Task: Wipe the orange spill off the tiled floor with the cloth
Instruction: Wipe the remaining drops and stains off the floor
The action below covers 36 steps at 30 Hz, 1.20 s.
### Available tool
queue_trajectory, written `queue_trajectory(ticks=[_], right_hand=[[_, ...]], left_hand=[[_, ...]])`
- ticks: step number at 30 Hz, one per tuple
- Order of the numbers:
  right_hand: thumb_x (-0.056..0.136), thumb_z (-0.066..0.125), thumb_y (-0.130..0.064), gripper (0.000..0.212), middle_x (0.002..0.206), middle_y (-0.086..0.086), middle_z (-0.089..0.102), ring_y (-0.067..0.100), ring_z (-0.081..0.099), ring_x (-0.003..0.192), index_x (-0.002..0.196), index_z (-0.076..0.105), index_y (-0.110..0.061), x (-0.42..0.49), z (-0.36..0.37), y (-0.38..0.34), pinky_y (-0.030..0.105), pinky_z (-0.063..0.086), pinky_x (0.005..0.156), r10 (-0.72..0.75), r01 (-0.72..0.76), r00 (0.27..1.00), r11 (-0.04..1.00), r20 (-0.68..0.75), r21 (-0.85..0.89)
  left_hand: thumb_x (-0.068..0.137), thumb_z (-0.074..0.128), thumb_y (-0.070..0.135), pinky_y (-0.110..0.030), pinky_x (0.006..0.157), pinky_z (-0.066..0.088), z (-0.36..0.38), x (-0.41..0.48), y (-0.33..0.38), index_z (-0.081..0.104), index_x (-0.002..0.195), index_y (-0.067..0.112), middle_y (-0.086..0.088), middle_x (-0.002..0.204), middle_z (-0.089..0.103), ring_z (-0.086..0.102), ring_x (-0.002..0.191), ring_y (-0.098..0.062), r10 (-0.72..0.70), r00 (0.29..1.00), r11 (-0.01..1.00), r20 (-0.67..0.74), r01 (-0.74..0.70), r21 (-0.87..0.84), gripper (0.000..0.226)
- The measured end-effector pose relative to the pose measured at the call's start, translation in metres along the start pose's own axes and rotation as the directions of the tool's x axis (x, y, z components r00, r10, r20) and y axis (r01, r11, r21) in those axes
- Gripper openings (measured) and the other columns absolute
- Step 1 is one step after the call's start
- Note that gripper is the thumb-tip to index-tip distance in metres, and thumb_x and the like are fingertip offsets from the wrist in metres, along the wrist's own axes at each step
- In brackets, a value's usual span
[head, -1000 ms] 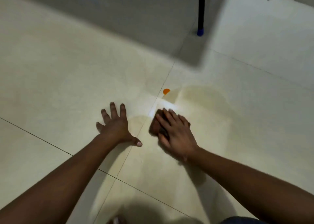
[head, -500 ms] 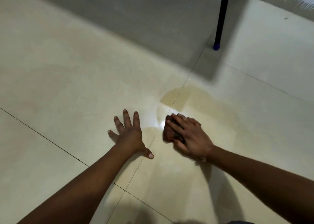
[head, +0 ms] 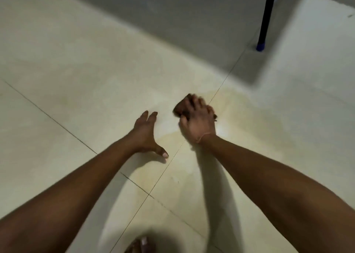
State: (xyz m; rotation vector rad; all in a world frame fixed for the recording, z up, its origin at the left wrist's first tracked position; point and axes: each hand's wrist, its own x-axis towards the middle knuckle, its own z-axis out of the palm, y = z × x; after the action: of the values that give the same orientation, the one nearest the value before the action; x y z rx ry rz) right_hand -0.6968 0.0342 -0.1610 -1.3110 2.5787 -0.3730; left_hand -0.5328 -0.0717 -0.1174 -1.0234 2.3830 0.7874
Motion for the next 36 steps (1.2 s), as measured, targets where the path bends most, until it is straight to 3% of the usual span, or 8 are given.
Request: queue_trajectory(ticks=[5,9,11,17,22,28,33,36], right_hand=[[0.081,0.044,-0.046,0.07,0.158,0.007,0.029,0.028,0.026,0.145,0.149,0.035,-0.027,-0.101,0.017,0.0,0.045,0.022,0.113,-0.637,0.641,0.729,0.764,0.251,0.079],[0.083,0.044,-0.04,0.067,0.158,0.008,0.028,0.028,0.024,0.145,0.148,0.037,-0.025,-0.049,0.007,0.008,0.044,0.021,0.113,-0.187,0.189,0.981,0.982,0.059,-0.023],[0.085,0.046,-0.038,0.066,0.159,0.007,0.026,0.027,0.02,0.146,0.149,0.035,-0.024,-0.058,0.018,-0.028,0.045,0.02,0.114,-0.145,0.145,0.989,0.989,0.023,-0.014],[0.083,0.043,-0.045,0.071,0.16,0.005,0.025,0.025,0.021,0.147,0.151,0.029,-0.029,-0.159,0.025,-0.016,0.045,0.02,0.116,-0.679,0.688,0.671,0.72,0.299,0.09],[0.085,0.024,-0.047,0.072,0.163,0.006,0.013,0.027,0.011,0.149,0.154,0.023,-0.025,-0.122,0.019,-0.031,0.046,0.015,0.116,-0.241,0.258,0.949,0.964,0.205,-0.059],[0.089,0.028,-0.048,0.07,0.164,0.002,0.005,0.023,0.006,0.15,0.155,0.012,-0.031,-0.224,0.017,-0.029,0.044,0.011,0.119,-0.616,0.663,0.641,0.745,0.458,0.073],[0.094,0.033,-0.044,0.067,0.164,0.007,0.007,0.027,0.009,0.149,0.155,0.015,-0.025,-0.149,0.022,-0.031,0.046,0.016,0.118,-0.29,0.311,0.923,0.949,0.252,-0.049],[0.088,0.041,-0.042,0.068,0.162,0.008,0.018,0.029,0.015,0.148,0.152,0.028,-0.022,-0.169,0.047,-0.081,0.049,0.019,0.116,-0.37,0.375,0.915,0.927,0.162,-0.001]], left_hand=[[0.038,0.091,0.057,-0.053,0.116,0.024,0.008,-0.051,-0.069,-0.002,0.154,0.022,-0.009,0.162,-0.011,-0.003,0.148,-0.032,-0.114,0.993,0.98,0.008,0.111,0.168,0.153],[0.042,0.09,0.056,-0.051,0.114,0.028,0.035,-0.089,-0.094,0.004,0.154,0.02,-0.011,0.162,-0.007,0.002,0.148,-0.031,-0.126,0.986,0.981,-0.106,0.139,0.134,0.146],[0.047,0.089,0.056,-0.049,0.113,0.028,0.041,-0.098,-0.098,0.01,0.154,0.019,-0.011,0.162,-0.001,0.006,0.148,-0.03,-0.167,0.97,0.981,-0.174,0.182,0.073,0.138],[0.072,0.076,0.055,-0.051,0.11,0.033,0.059,-0.129,-0.09,0.014,0.153,0.019,-0.005,0.163,0.003,0.011,0.147,-0.029,-0.254,0.954,0.965,-0.161,0.262,0.03,0.108],[0.076,0.075,0.049,-0.045,0.111,0.034,0.071,-0.16,-0.089,0.02,0.152,0.018,-0.007,0.162,0.007,0.022,0.144,-0.028,-0.234,0.971,0.97,-0.036,0.236,0.057,0.099],[0.081,0.069,0.053,-0.044,0.111,0.034,0.066,-0.226,-0.085,0.018,0.153,0.021,-0.004,0.162,0.009,0.025,0.144,-0.026,-0.241,0.964,0.946,0.113,0.207,0.25,0.094],[0.077,0.072,0.053,-0.046,0.11,0.035,0.037,-0.206,-0.101,0.018,0.153,0.02,-0.005,0.162,0.012,0.025,0.144,-0.026,-0.244,0.969,0.937,0.047,0.223,0.269,0.099],[0.077,0.073,0.053,-0.048,0.107,0.038,0.038,-0.203,-0.118,0.017,0.153,0.022,-0.002,0.161,0.011,0.025,0.143,-0.026,-0.229,0.971,0.912,0.067,0.19,0.364,0.099]])
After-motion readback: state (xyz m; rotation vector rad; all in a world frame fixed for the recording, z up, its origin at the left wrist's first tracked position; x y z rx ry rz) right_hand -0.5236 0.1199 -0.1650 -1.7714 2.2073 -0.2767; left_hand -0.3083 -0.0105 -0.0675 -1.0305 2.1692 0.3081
